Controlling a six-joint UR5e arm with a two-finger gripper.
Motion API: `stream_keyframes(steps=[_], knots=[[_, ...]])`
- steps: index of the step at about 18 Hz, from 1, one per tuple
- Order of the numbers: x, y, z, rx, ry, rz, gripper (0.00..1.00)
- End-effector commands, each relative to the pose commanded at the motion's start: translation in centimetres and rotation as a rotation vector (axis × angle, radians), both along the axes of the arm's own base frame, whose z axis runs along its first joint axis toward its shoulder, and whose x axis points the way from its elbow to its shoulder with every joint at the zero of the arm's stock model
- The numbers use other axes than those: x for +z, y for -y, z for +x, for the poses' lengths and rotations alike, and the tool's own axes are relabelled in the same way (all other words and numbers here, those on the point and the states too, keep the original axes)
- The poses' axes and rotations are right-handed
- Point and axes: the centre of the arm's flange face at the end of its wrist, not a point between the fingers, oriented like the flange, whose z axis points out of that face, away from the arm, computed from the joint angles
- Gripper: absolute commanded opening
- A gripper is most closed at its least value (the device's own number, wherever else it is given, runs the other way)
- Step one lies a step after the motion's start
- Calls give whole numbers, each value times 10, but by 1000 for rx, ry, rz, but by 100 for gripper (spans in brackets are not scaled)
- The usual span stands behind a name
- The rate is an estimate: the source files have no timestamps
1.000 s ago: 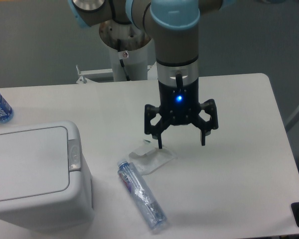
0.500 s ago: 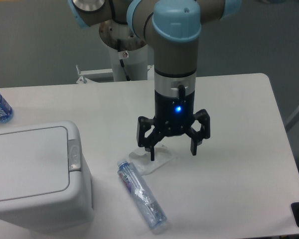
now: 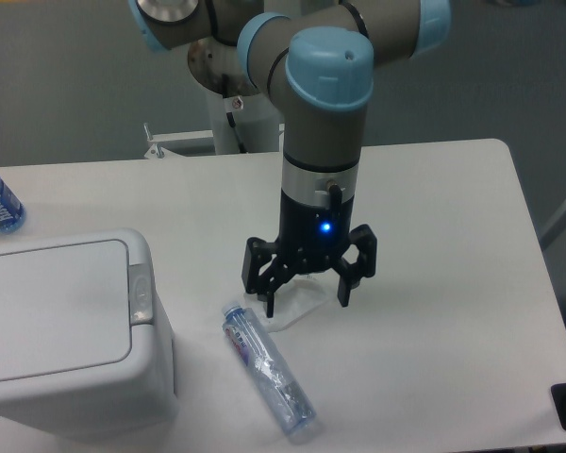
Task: Open the trash can
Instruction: 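Move the open gripper over the trash can's grey lid button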
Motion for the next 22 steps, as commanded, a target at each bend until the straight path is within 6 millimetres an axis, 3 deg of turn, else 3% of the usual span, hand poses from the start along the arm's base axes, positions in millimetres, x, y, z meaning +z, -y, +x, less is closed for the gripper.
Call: stream_keyframes(steps=[7,10,14,17,22], knots=[[7,-11,25,-36,0,13,100],[9,-21,46,-68,-1,13,100],[12,-8,62,-74,2,10,100],[13,-10,83,-101,3,9,100],[15,-13,92,-113,1,10,100]])
